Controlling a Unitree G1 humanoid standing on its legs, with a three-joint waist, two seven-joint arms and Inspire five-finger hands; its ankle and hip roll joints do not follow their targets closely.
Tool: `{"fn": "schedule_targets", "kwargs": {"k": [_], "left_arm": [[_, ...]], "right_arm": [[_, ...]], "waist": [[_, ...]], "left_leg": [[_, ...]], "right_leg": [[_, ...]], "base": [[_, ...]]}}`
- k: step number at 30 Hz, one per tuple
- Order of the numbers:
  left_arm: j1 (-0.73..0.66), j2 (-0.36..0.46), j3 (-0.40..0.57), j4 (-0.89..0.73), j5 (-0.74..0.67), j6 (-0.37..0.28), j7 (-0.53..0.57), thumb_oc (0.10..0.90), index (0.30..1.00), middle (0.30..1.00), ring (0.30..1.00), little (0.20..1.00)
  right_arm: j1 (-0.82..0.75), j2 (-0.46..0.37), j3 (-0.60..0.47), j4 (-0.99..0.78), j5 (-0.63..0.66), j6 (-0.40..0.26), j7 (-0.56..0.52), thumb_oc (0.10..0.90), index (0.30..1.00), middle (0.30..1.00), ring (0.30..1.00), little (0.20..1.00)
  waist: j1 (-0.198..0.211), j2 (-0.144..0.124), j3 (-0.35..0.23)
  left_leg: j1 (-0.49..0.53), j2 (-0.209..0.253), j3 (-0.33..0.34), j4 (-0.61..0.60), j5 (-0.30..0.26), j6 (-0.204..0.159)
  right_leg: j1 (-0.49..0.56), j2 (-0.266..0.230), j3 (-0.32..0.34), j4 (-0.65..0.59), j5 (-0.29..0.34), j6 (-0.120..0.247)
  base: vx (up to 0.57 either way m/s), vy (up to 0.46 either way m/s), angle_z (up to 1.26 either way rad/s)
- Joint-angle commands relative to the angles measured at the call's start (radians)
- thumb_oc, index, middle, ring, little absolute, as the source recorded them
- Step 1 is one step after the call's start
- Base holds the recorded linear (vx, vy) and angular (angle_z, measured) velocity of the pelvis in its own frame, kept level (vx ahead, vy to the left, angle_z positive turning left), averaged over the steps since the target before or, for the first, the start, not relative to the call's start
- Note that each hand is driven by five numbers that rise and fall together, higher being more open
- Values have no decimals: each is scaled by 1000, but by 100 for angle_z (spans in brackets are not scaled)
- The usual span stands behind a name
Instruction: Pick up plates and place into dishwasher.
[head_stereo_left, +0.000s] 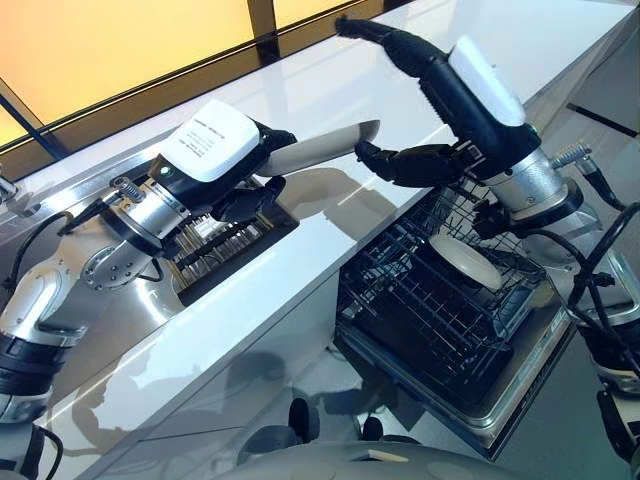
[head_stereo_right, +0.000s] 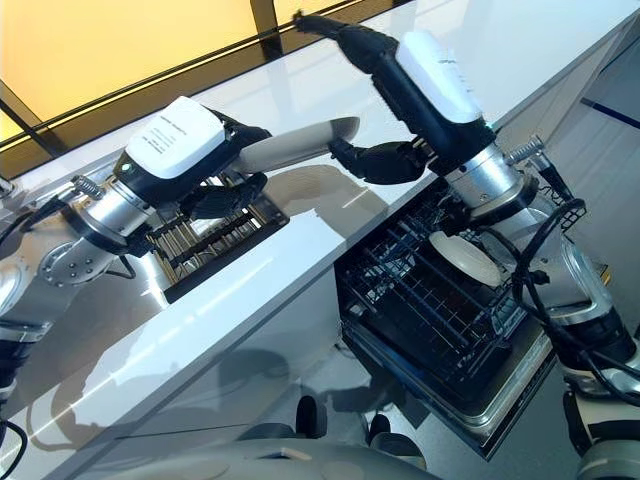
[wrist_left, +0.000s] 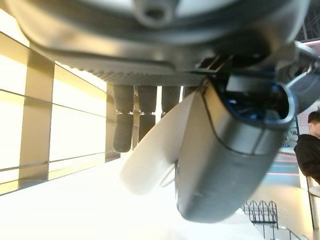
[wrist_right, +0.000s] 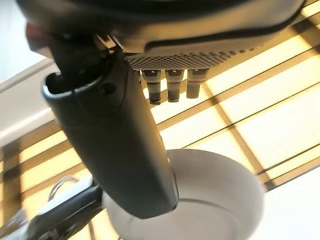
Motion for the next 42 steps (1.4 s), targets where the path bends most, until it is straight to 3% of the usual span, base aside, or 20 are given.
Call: {"fn": "schedule_targets", "kwargs": {"k": [1,5,21,22,24,29,33,42], "left_arm": [[-177,48,-11,-18,-65,-36,50,100,300,300,300,200],[-187,85,-12,-24,-43,-56,63,100,300,300,300,200],[-184,105,-23,-39,-51,-90,81,100,300,300,300,200],[-184,102,-25,-41,-54,-93,77,100,300,300,300,200],[-179,94,-26,-47,-63,-105,66,100,300,300,300,200],[-175,79,-24,-55,-49,-130,84,100,300,300,300,200],[-164,79,-1,-63,-17,-140,171,100,300,300,300,200],[-75,38,92,-53,-47,-85,248,100,300,300,300,200]], "right_arm": [[-128,-60,6,-69,55,-29,75,800,900,900,900,900],[-154,-120,38,-72,111,22,177,800,900,900,900,900],[-178,-129,71,-45,130,65,200,800,900,900,900,900],[-178,-126,71,-44,129,67,192,635,759,759,759,735],[-177,-118,68,-41,128,74,177,100,300,300,300,200],[-164,-101,63,-24,95,95,149,100,300,300,300,200],[-137,-103,45,1,61,122,104,100,300,300,300,200],[-59,-60,-33,54,1,165,-43,100,300,300,300,200]], "waist": [[11,-6,-113],[11,-10,-119],[13,-11,-121],[14,-11,-120],[15,-12,-119],[15,-11,-118],[15,-10,-117],[23,-10,-110]], "left_leg": [[57,-63,-1,3,-151,13],[54,-61,-3,2,-145,9],[55,-58,-2,1,-142,8],[55,-58,-2,1,-143,9],[57,-58,-3,1,-143,9],[56,-59,-4,1,-145,11],[55,-58,-6,1,-144,10],[56,-60,-11,1,-147,14]], "right_leg": [[-27,53,-42,105,-108,36],[-28,52,-47,106,-108,35],[-25,51,-54,106,-106,33],[-24,50,-54,106,-106,32],[-24,50,-55,107,-106,33],[-24,50,-53,105,-106,33],[-25,49,-51,107,-107,33],[-26,46,-52,110,-108,34]], "base": [[0,0,0],[3,-3,1],[0,0,0],[0,0,0],[0,0,0],[0,0,0],[0,0,0],[0,0,0]]}}
